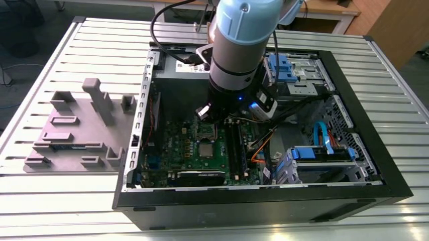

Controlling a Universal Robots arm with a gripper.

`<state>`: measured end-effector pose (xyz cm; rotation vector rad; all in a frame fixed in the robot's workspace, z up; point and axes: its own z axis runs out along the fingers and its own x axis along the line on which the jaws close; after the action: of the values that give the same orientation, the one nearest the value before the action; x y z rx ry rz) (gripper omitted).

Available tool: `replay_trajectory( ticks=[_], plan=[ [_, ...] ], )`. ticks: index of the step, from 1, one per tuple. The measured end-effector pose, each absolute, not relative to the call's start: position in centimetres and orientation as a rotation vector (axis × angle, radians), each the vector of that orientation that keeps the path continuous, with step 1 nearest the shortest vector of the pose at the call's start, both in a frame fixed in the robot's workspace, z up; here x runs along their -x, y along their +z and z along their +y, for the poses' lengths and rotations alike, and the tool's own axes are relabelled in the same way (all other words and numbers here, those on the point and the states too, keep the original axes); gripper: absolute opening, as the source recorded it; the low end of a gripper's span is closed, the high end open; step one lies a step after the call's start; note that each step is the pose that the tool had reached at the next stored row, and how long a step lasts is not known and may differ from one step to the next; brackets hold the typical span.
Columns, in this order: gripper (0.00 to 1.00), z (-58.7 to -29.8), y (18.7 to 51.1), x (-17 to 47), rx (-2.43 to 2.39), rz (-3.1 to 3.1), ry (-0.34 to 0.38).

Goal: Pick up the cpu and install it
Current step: 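Close the cpu cover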

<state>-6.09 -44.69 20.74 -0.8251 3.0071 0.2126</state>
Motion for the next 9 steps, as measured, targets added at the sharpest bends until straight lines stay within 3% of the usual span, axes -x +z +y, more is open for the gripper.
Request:
replay_trajectory(
  ticks=[9],
  plan=[
    [0.11,-44.90,21.47,6.09,0.838,3.003,0.218]
  ],
)
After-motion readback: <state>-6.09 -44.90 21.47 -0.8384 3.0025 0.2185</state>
